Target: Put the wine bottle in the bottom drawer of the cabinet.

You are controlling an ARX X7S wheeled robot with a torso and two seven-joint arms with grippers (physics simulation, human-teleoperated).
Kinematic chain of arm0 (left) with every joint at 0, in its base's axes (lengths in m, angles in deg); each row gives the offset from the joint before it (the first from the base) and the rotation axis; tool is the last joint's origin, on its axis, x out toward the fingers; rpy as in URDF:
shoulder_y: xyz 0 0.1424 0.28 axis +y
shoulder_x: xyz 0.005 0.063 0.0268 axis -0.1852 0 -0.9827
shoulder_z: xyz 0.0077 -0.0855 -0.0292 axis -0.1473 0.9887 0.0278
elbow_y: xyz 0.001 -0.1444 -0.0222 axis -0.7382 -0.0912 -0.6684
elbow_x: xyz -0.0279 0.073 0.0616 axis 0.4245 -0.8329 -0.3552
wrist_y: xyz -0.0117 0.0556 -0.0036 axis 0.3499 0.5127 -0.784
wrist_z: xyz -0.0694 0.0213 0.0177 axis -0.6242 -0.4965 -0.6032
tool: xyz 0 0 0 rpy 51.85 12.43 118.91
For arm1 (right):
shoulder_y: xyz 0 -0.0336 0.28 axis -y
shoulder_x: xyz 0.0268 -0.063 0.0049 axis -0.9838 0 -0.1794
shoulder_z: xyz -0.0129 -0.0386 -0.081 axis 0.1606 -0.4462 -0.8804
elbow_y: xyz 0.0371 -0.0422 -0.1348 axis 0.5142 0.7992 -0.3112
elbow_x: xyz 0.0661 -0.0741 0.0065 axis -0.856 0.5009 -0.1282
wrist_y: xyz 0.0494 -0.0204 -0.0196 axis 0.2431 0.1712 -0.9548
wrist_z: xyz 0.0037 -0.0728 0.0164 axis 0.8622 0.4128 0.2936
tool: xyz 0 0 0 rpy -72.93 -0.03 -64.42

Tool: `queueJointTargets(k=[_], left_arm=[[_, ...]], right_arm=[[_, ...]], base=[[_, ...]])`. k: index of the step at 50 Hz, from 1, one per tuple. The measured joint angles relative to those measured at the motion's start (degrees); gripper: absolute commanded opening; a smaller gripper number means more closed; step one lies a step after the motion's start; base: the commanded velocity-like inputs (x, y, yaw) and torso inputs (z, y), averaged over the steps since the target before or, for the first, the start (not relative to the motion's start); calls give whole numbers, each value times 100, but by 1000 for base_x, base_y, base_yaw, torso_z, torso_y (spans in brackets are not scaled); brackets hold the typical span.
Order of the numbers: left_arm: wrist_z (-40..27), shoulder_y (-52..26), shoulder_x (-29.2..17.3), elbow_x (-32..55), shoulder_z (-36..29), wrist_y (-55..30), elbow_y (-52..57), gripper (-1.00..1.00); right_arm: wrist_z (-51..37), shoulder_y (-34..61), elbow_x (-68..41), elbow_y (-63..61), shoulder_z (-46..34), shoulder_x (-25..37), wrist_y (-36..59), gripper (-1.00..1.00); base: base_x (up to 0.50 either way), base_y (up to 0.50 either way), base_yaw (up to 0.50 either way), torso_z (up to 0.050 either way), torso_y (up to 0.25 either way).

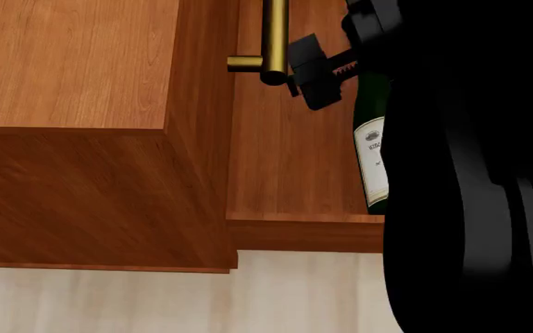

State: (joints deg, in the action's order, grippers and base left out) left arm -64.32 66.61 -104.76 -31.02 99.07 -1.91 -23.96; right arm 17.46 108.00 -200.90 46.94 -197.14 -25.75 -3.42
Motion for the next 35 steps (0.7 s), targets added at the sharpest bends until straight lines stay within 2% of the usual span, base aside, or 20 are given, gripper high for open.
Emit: queueJointTargets(k=[10,15,26,35], left_arm=[[1,7,2,-2,-9,14,-9,100],[-5,8,3,3,-9,18,-11,100],[-27,7,-7,6,-17,17,-14,100],[-35,6,-18,4,-28,18,-20,100]], right_arm=[[-1140,862,1166,-585,-284,139,-772,100],[-1600,1184,1877,-852,27,299,-784,100],[-2547,1502,4673,-1669,2970,1196,602,100],[-3240,1589,6184,-2481,5195,1926,1986,100]], base=[[0,-1,0,0,0],[0,0,0,0,0],[0,0,0,0,0],[0,0,0,0,0]])
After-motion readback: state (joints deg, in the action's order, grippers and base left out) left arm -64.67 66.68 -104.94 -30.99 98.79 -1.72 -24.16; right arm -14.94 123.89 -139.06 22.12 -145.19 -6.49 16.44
